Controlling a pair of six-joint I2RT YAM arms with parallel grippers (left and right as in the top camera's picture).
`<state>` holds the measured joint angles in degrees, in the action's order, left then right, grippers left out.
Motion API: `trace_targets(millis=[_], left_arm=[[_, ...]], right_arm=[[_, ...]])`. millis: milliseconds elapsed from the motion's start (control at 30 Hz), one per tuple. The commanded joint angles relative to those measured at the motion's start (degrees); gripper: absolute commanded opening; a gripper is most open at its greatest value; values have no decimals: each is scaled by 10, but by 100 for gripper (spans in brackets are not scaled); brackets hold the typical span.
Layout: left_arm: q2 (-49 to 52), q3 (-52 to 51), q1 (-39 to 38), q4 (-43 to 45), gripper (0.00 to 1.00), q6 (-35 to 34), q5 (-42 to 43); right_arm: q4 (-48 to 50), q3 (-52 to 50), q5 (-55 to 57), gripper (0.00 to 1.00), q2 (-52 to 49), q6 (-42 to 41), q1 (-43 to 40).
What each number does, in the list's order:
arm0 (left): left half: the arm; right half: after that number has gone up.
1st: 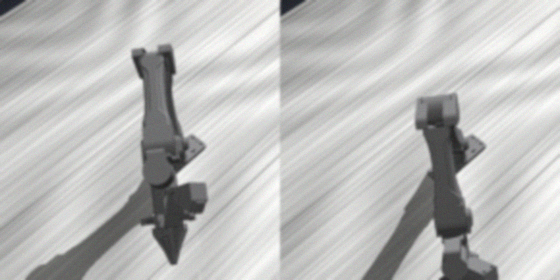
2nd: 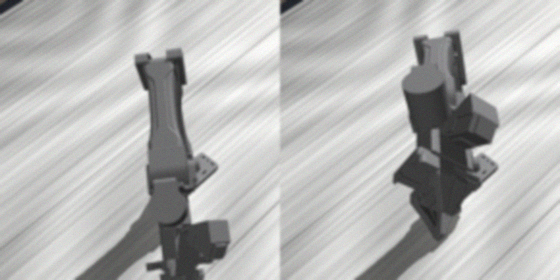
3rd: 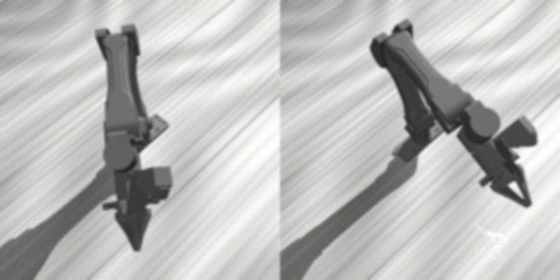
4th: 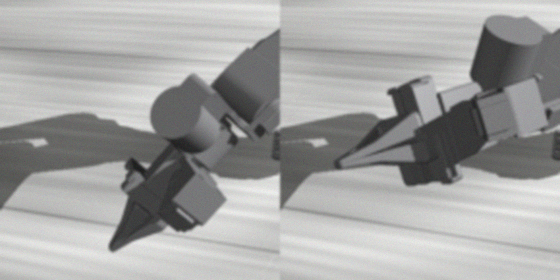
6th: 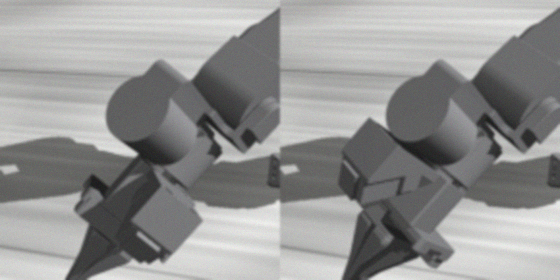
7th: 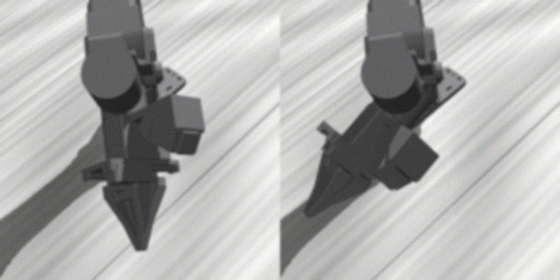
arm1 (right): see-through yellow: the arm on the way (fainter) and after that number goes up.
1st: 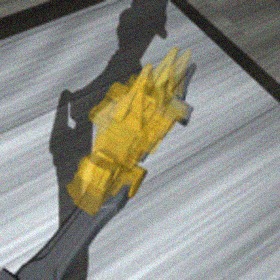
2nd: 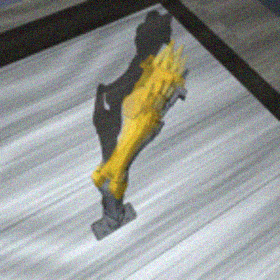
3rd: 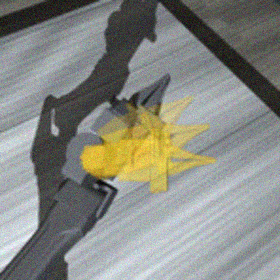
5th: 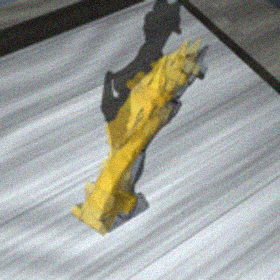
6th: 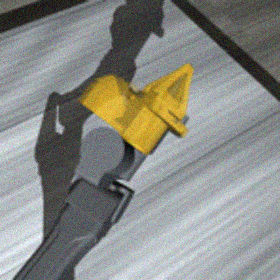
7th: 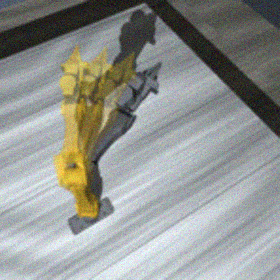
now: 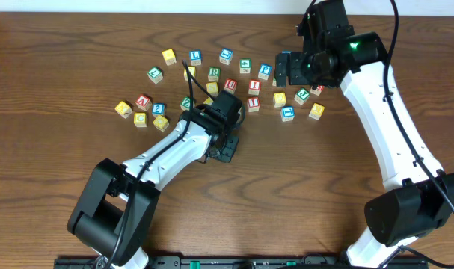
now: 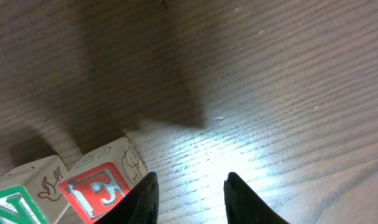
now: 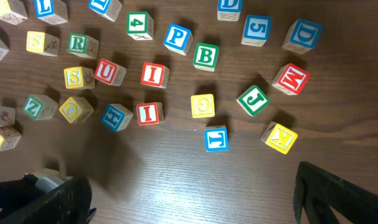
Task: Spell out NEURIPS
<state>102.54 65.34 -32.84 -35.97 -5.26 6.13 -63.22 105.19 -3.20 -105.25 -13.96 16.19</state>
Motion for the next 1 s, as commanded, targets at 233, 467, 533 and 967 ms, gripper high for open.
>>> trace_targets(millis=[233,467,533,967], left_arm=[[8,-8,0,-16,34,61,7],[9,-8,0,-25,34,86,7],[9,-8,0,-24,34,87,7],[35,-7,0,-14,34,82,7]], right_arm=[[0,10,-2,99,8,7,8],[0,10,-2,99,8,7,8],[0,10,-2,99,8,7,8],[0,10,-2,99,8,7,7]])
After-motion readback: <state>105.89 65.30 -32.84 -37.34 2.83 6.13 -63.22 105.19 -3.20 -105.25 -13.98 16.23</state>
